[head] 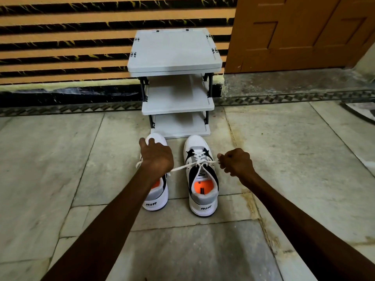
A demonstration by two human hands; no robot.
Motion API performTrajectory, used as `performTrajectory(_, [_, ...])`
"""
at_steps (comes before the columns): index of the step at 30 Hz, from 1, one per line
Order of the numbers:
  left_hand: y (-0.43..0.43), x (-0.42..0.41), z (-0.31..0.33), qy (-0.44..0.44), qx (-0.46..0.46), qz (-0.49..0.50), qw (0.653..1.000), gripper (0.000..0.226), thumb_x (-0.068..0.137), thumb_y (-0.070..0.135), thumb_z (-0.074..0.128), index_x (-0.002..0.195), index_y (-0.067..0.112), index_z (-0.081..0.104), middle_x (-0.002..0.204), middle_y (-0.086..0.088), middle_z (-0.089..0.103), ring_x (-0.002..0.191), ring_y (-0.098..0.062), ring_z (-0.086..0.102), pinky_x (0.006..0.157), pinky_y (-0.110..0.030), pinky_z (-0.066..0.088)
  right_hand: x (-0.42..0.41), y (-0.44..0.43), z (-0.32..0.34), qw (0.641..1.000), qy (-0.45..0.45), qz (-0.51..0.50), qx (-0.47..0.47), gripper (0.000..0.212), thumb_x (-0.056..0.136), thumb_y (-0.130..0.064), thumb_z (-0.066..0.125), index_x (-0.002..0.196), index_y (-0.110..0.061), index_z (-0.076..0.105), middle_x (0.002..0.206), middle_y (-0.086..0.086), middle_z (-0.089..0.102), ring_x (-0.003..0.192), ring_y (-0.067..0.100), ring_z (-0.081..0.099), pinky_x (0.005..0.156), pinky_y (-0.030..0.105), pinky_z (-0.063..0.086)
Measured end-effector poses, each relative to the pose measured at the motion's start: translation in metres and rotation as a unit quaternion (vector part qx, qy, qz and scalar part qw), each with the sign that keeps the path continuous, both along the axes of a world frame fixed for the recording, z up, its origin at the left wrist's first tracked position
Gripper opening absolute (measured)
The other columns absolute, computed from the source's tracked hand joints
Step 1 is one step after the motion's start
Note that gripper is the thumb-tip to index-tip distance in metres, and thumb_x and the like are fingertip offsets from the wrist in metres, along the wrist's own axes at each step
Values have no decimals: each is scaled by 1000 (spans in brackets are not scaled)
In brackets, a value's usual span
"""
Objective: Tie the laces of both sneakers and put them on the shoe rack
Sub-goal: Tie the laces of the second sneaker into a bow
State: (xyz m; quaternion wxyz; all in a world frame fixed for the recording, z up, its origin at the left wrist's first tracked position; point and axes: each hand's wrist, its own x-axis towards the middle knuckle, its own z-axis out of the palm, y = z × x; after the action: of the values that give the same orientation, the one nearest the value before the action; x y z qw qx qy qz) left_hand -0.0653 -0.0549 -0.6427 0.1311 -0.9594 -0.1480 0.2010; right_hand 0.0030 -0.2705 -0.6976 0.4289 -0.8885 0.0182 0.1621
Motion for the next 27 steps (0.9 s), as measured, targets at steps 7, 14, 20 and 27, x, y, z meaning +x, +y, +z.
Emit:
performTrajectory(7, [-29,14,-40,-138,-352,-59,924,26,94,30,51,116,21,61,128,-6,53,124,-28,46,102,-43,36,-11,9,8,958,-150,81,-231,42,95,-42,53,119,-8,59,121,16,59,100,38,64,77,39,50])
performTrajectory(14, [-36,16,-54,-190,-479,40,856,12,83,21,72,89,11,67,106,-12,60,98,-26,60,88,-36,48,-11,26,5,952,-149,226,-145,13,81,-23,68,79,-9,69,78,11,72,73,30,68,62,37,54])
performTrajectory(20, [-27,14,-52,-150,-472,36,868,14,82,12,72,94,11,65,102,-17,68,95,-31,65,85,-36,51,-3,23,4,972,-131,181,-67,8,77,-11,77,82,-13,72,71,10,74,58,24,70,57,32,57])
performTrajectory(27, [-5,12,-47,-141,-376,37,915,14,79,2,68,74,15,71,73,-5,64,74,-20,63,69,-23,43,0,3,3,968,-127,192,-102,20,71,4,66,70,-14,73,71,7,75,64,23,72,64,41,61])
